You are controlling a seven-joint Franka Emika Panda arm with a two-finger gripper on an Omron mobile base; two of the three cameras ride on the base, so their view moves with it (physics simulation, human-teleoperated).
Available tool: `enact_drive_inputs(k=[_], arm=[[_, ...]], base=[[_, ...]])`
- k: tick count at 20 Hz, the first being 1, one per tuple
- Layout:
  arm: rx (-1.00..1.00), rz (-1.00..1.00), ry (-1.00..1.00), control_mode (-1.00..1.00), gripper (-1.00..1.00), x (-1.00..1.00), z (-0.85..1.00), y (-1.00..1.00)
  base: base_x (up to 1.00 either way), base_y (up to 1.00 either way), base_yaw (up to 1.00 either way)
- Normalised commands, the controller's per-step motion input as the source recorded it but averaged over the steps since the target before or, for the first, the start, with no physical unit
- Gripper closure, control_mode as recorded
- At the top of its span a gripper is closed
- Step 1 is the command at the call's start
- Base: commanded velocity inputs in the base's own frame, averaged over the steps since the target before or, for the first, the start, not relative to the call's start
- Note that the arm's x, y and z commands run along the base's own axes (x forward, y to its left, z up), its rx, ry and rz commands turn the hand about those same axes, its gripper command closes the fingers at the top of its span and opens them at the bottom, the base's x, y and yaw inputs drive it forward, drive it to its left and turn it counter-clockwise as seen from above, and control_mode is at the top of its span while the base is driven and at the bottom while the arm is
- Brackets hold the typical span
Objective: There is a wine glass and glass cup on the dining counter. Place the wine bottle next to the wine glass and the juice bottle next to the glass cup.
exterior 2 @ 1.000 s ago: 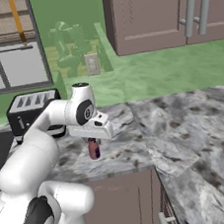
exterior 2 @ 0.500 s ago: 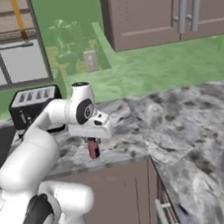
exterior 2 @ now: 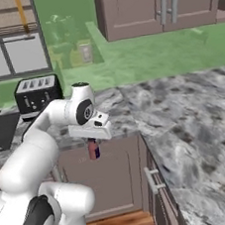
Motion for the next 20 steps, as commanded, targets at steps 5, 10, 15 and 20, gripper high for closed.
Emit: enact_drive_inputs(k=[5, 10, 15, 20], arm=[[0.0, 0.0, 0.0, 1.0, 1.0, 0.0, 0.0, 0.0], [0.0, 0.0, 0.0, 1.0, 1.0, 0.0, 0.0, 0.0], [0.0, 0.0, 0.0, 1.0, 1.0, 0.0, 0.0, 0.0], [0.0, 0.0, 0.0, 1.0, 1.0, 0.0, 0.0, 0.0]], base=[[-0.81, 0.06, -0.11], [-0.74, 0.09, -0.21], [-0.35, 0.23, -0.59], [-0.17, 0.17, -0.75]])
